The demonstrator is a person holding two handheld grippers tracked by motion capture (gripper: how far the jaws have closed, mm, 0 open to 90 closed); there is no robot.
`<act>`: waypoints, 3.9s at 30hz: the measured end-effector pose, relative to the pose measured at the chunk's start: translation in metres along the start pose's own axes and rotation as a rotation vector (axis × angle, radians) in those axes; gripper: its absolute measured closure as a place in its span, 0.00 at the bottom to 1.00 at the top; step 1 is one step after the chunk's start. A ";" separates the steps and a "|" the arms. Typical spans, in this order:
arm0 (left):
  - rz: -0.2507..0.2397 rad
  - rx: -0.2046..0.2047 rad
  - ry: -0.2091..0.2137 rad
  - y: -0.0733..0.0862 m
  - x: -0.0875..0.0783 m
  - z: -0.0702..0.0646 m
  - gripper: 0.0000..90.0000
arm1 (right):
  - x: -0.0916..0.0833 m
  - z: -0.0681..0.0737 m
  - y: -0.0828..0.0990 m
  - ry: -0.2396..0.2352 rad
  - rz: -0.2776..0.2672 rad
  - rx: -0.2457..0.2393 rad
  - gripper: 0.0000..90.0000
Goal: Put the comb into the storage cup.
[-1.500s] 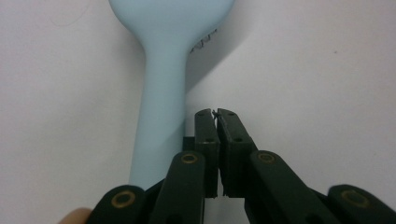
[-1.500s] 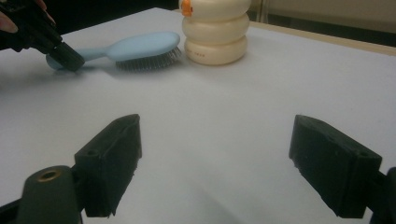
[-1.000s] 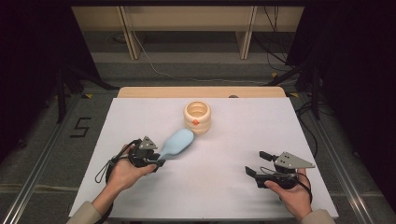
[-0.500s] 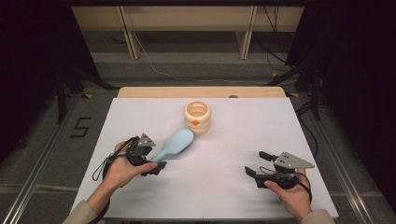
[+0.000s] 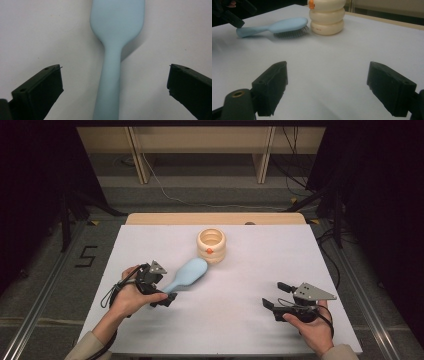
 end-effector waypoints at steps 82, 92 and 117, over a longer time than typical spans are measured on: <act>0.294 0.078 0.101 -0.004 0.036 0.010 0.17 | -0.001 -0.001 0.000 0.005 -0.002 0.003 0.20; 0.310 0.077 0.101 -0.004 0.036 0.015 0.18 | -0.001 -0.001 -0.001 0.006 -0.005 0.000 0.20; 0.402 0.089 0.132 -0.007 0.048 0.010 0.26 | -0.001 -0.002 0.000 0.007 -0.004 0.002 0.19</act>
Point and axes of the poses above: each handheld gripper's, and its own axes: x roughly forward along the jaws, y roughly out of its underside, z roughly to its left, the point moved 9 cm from there along x, roughly forward along the jaws, and after that the axes turned 10 degrees about -z, right-handed, at the moved point
